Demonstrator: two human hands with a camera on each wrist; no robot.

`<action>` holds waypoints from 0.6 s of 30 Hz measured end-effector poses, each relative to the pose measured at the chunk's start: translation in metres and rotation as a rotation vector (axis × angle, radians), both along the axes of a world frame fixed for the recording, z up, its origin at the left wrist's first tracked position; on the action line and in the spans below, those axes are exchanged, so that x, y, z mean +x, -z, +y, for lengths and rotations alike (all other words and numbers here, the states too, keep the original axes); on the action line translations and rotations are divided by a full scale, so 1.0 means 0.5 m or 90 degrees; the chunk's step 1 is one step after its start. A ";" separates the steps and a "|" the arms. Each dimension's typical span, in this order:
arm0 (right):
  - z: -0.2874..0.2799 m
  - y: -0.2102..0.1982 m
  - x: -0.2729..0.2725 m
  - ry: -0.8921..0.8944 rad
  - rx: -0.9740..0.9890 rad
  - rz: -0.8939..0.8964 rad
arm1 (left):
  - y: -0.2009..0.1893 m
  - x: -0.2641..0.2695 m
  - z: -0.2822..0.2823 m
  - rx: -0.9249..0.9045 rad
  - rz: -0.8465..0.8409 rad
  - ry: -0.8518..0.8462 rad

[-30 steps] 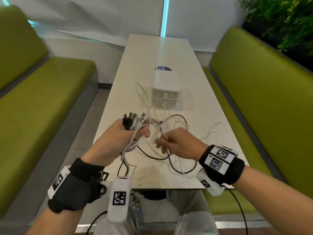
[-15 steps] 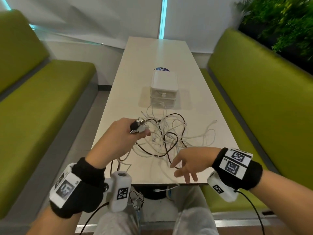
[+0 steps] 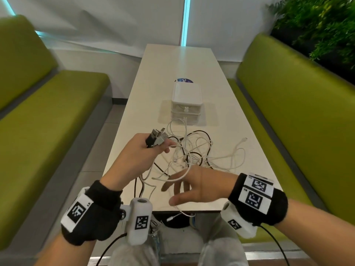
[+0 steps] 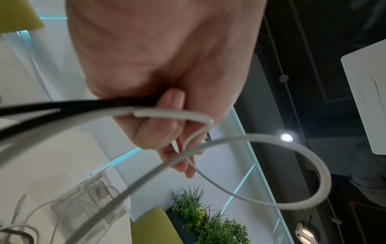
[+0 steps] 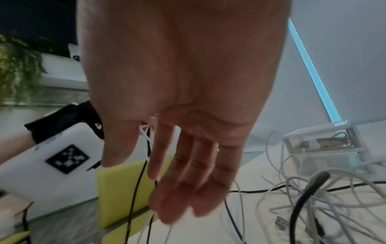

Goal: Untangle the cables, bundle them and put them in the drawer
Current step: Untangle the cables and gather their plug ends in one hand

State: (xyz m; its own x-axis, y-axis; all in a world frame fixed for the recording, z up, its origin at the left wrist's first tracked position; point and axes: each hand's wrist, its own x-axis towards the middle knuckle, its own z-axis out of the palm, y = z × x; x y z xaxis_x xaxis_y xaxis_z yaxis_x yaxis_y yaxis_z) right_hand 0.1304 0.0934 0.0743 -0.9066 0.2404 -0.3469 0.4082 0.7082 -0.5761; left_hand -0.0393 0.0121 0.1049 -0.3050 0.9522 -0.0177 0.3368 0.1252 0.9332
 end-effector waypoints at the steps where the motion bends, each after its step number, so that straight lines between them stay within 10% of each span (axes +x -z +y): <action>1: -0.004 0.002 0.002 0.009 0.009 0.001 | 0.001 -0.003 0.000 -0.004 -0.005 -0.002; 9: 0.020 -0.055 0.021 0.336 -0.653 0.347 | 0.016 0.003 0.003 0.019 0.037 -0.012; 18: 0.004 -0.010 0.028 0.246 -0.309 0.224 | 0.024 -0.007 0.013 0.059 -0.179 -0.058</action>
